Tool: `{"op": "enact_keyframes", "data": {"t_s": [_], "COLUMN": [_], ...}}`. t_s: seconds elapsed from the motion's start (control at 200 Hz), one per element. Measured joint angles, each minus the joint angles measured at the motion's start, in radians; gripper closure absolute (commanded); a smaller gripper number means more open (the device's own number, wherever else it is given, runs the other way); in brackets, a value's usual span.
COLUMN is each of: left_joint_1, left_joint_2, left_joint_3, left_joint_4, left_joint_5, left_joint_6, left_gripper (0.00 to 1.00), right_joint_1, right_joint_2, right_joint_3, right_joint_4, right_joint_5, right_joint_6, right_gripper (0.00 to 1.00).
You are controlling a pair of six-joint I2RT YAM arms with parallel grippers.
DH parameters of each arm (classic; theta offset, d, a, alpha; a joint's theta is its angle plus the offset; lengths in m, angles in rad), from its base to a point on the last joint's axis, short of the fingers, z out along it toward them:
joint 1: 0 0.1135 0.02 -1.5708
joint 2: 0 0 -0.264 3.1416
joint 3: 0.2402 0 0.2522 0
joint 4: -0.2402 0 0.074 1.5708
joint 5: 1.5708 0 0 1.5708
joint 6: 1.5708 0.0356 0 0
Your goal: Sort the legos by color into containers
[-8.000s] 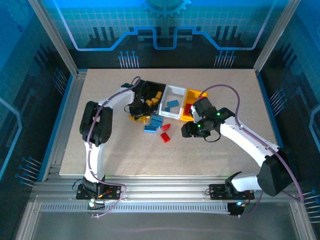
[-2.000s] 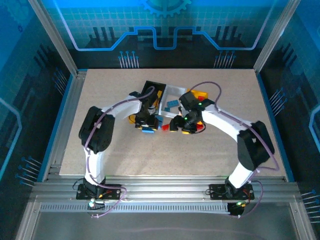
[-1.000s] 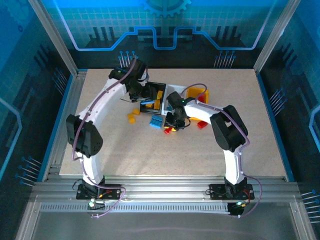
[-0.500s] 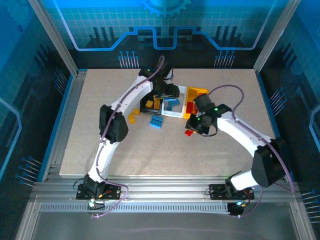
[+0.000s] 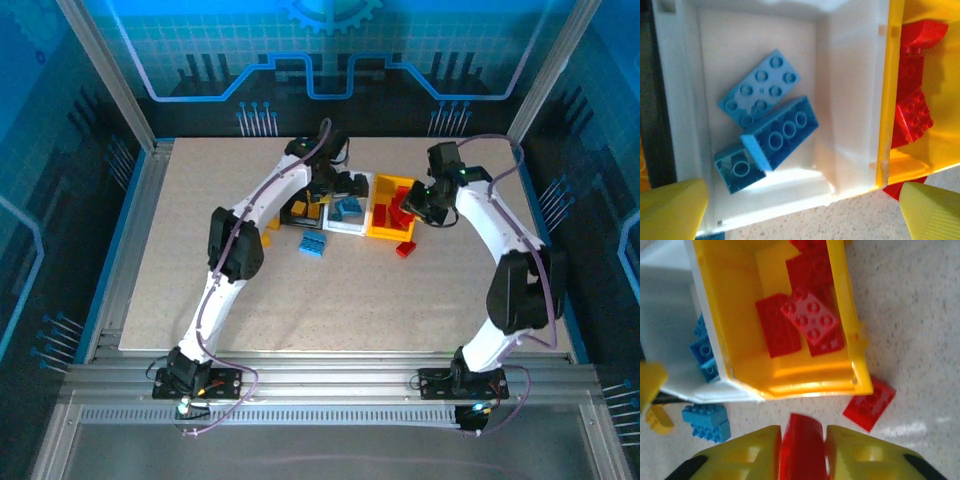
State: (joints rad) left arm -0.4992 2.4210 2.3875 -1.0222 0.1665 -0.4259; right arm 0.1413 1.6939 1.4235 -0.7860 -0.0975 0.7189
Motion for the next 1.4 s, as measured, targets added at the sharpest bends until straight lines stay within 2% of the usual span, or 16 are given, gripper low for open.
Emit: {"op": "enact_keyframes", "data": {"t_s": [0.095,0.155,0.36,0.545,0.69,0.815,1.221,1.401], "left_joint_1": [0.000,0.000,0.001,0.001,0.001,0.001,0.001,0.001], "left_joint_2": [-0.133,-0.231,-0.539,-0.587,-0.587,-0.575,-0.537,-0.537], "left_joint_3": [-0.198,-0.331,-0.730,-0.932,-0.961,-0.955,-0.949,-0.950], "left_joint_4": [0.025,0.032,0.079,0.123,0.151,0.177,0.185,0.172], "left_joint_5": [-0.010,-0.025,-0.110,-0.138,-0.142,-0.141,-0.141,-0.141], "left_joint_6": [0.007,0.011,0.044,0.060,0.060,0.062,0.066,0.068], "left_gripper": [0.01,0.01,0.01,0.01,0.01,0.01,0.01,0.01], "right_joint_1": [-0.006,-0.007,-0.003,0.026,0.084,0.092,0.108,0.114], "right_joint_2": [0.089,0.138,0.155,0.010,-0.018,0.005,0.159,0.177], "right_joint_3": [0.073,0.112,0.122,-0.061,-0.175,-0.231,-0.197,-0.191], "right_joint_4": [0.002,0.002,-0.011,-0.056,-0.064,-0.047,0.062,0.096], "right_joint_5": [0.000,-0.001,0.033,0.116,0.150,0.155,0.212,0.233], "right_joint_6": [-0.015,-0.035,-0.109,-0.156,-0.167,-0.163,-0.128,-0.097], "right_gripper": [0.43,0.38,0.33,0.33,0.32,0.33,0.35,0.45]}}
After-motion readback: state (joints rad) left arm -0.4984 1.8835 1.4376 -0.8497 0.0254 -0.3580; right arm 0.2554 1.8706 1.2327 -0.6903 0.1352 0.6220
